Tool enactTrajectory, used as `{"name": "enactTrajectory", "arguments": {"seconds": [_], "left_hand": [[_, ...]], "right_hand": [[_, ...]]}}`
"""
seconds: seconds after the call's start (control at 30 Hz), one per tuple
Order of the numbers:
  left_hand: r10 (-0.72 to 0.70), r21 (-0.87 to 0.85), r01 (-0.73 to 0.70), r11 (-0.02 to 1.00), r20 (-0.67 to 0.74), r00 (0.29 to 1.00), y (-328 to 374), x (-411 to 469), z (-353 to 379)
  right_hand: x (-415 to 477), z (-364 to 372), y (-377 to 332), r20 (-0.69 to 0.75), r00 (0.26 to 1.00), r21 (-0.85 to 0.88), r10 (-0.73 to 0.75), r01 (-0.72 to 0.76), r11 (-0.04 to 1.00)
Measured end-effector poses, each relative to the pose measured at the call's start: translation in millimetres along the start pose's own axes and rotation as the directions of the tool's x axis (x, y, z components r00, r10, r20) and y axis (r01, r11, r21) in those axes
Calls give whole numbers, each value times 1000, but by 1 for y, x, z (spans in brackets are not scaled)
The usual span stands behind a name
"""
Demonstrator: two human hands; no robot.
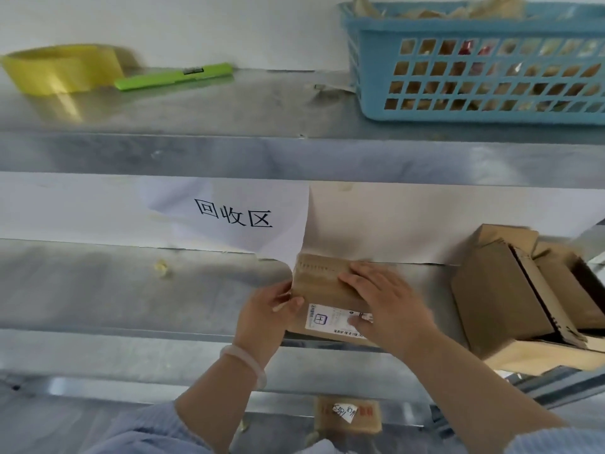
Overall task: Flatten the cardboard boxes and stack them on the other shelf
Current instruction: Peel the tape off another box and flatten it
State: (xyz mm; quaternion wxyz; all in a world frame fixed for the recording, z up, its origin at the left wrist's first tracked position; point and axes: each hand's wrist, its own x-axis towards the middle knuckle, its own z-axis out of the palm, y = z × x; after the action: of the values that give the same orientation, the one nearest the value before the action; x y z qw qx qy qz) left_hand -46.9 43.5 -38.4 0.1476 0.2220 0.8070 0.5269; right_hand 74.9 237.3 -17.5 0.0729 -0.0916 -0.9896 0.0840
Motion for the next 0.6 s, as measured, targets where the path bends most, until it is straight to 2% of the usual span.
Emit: {"name": "enactTrajectory", "arguments": {"seconds": [0.13, 0.33, 0.5, 0.6], "left_hand": [[-168, -128, 164, 978, -19, 986, -12, 2, -5], [-214, -150, 213, 965, 14, 977, -17, 3, -9], [-338, -273, 313, 910, -48, 940, -20, 1, -9], [-357, -308, 327, 894, -47, 933, -19, 0, -10]], "right_hand": [[12, 6, -15, -57, 997, -18, -43, 42, 999], [7, 16, -15, -98, 989, -134, -115, 101, 986], [8, 15, -21, -64, 996, -169, -58, 47, 985], [14, 13, -28, -35, 999, -121, -7, 3, 993]]}}
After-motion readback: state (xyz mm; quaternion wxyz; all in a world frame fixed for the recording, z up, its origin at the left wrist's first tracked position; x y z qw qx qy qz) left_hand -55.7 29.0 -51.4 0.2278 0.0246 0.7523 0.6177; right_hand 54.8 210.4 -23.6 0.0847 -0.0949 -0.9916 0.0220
